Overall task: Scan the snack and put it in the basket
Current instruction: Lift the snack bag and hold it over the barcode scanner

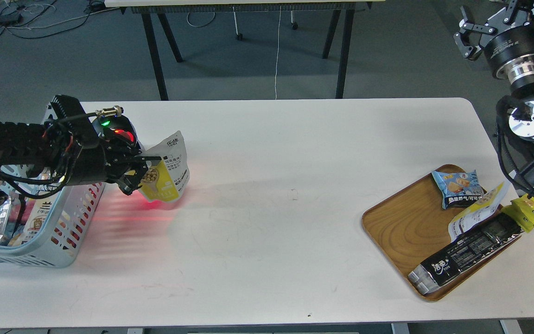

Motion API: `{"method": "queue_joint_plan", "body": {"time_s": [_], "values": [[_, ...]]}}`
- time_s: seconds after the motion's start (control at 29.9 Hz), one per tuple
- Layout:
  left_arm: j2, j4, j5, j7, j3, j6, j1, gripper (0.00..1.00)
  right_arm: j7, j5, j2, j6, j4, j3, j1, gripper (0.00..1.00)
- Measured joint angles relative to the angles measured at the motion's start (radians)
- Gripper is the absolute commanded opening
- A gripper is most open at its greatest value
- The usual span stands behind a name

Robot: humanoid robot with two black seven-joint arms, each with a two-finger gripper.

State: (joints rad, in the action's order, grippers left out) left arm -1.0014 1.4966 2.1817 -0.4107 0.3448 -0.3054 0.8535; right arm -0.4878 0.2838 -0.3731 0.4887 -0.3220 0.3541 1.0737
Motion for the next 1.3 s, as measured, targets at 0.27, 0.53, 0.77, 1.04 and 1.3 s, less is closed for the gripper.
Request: {"method": "queue_joint_plan", "body": {"time_s": [0.27, 0.53, 0.77, 1.04, 1.3], "values": [[0.016, 0.009, 0.0, 0.001, 0.004, -0.001, 0.014, 0.0, 0.0, 0.0, -0.001, 0.0, 0.0, 0.0, 0.0, 0.98], [0.006, 0.004, 0.0, -0.007, 0.018, -0.001, 0.062, 0.0, -0.001, 0.0, -0.001, 0.0, 0.002, 0.021, 0.0, 0.98], [0.002, -0.017, 0.0, -0.014, 0.038, -0.009, 0.13, 0.0, 0.001, 0.0, -0.005, 0.0, 0.002, 0.023, 0.002, 0.98], [0.01, -0.044, 0.0, -0.012, 0.011, -0.009, 0.1, 0.0, 0.002, 0.0, -0.012, 0.0, 0.002, 0.023, 0.003, 0.98], [0.011, -0.064, 0.0, -0.01, -0.024, -0.001, 0.058, 0.0, 0.001, 0.0, -0.012, 0.0, 0.001, 0.025, 0.003, 0.98]]}}
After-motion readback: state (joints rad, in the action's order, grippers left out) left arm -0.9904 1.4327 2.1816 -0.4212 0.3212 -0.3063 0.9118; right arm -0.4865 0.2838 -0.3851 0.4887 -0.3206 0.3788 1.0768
